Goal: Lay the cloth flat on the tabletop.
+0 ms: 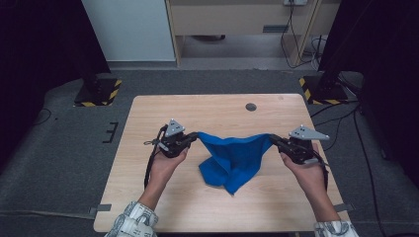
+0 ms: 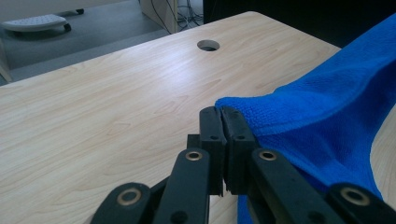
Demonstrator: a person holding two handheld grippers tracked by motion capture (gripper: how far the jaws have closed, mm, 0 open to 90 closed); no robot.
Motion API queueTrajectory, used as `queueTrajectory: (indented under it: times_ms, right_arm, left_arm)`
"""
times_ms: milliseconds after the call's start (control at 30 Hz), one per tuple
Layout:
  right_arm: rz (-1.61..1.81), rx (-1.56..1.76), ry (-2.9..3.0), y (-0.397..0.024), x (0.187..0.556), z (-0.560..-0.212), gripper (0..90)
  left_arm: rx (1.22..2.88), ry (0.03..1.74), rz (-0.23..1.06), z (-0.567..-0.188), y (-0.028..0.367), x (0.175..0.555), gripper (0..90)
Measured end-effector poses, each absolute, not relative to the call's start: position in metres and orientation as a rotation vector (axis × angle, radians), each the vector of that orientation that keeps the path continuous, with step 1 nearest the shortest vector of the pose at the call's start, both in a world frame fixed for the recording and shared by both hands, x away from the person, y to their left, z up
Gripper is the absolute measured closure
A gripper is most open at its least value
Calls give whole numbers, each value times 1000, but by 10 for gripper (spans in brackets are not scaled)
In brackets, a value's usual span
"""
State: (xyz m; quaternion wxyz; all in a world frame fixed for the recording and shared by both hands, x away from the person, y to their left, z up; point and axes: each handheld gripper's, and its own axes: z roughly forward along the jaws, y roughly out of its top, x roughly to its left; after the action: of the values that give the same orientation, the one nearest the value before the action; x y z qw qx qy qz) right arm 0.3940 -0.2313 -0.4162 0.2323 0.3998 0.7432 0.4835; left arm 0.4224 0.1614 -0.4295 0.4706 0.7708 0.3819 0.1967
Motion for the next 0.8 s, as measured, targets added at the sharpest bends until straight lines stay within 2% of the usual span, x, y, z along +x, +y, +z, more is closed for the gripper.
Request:
queueTrajectory:
  times_ms: [333, 800]
  right_arm:
    - [1325, 1129, 2036, -233, 406, -420, 877]
    - [1338, 1066, 2026, -229, 379, -392, 876]
  left_arm:
    - [1899, 938, 514, -416, 164, 427, 876]
    - [1877, 949, 523, -404, 161, 437, 875]
